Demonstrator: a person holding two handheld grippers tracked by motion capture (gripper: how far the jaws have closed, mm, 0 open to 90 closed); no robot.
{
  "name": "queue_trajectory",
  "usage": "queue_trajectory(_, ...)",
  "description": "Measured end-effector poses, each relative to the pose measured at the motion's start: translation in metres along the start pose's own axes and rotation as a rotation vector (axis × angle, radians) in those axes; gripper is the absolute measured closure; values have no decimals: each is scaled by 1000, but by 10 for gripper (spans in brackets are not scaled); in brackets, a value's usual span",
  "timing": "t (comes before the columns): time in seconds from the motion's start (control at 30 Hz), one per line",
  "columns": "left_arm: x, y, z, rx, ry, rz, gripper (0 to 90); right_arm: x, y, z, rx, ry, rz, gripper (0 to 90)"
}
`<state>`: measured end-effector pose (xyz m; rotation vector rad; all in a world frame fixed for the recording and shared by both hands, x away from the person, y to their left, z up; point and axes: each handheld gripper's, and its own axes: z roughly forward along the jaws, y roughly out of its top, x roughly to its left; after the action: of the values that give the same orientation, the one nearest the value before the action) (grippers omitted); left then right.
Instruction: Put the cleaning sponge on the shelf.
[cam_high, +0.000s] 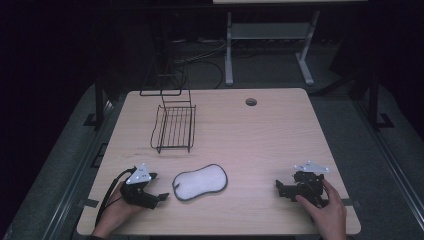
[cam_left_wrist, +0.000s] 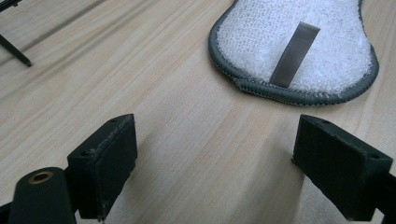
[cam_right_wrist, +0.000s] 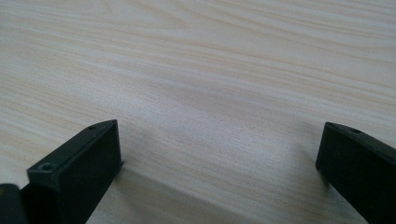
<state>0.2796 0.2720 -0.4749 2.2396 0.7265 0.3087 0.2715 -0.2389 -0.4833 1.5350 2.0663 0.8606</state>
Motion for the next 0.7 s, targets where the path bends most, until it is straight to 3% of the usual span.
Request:
queue_trajectory(0.3,4,6,-4,24,-2,-34,158,0,0,0,0,0,1,0)
queue_trajectory(0.33,4,9,-7,17,-11,-45,228,0,0,0,0,0,1,0)
queue_trajectory(0.4,5,10,-8,7,-17,-59,242,0,0,0,0,0,0,0)
queue_trajectory(0.43,5,12,-10,6,-30,-57,348,0,0,0,0,0,0,0)
queue_trajectory(0.47,5,14,-12,-15,-44,-58,402,0,0,0,0,0,0,0)
queue_trajectory(0.7,7,34,-19,-37,-96,-74,755,0,0,0,0,0,0,0)
